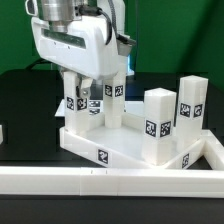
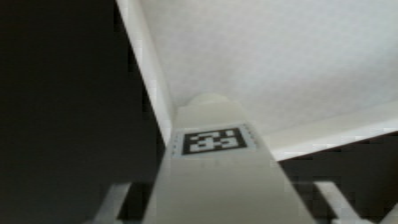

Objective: Assemble desk

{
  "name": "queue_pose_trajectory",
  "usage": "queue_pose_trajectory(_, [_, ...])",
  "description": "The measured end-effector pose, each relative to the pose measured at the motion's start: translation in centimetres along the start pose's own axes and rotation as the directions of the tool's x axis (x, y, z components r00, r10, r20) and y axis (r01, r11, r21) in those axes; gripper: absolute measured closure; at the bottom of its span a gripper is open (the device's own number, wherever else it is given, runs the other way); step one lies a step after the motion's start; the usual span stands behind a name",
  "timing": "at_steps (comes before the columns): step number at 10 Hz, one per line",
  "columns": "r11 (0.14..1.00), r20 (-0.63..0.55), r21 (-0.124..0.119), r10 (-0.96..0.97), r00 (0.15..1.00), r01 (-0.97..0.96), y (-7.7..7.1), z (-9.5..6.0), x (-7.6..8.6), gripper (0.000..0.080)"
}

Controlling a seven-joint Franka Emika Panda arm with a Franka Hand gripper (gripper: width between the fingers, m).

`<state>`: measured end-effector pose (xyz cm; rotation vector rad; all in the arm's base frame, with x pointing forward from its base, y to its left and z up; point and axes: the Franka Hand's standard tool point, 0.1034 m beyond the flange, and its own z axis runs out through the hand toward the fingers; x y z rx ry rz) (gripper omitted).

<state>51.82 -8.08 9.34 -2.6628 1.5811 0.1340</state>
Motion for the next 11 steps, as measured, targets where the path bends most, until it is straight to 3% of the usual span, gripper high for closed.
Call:
queue_pose_trajectory(3, [0.999,0.002,-0.003,0.042,0.999,-0.042,0.1,0.1,-0.1,0.0488])
queue_pose_trajectory(5, [1.0,0.011,-0.003,0.027,1.0,-0.027,0.0,-0.2,-0.3,0.0244])
queue_pose_trajectory(6, [1.0,0.023,0.001,0.017,1.0,-0.017,-0.2,-0.9,-0.4,0.0176])
queue_pose_trajectory(9, [1.0,0.067,0.017,-0.005,0.998,0.003,-0.8,-3.7,0.0,0.0155])
queue_pose_trajectory(11, [1.0,0.07,0.016,-0.006,0.998,0.005,-1.0,-3.7,0.0,0.0151])
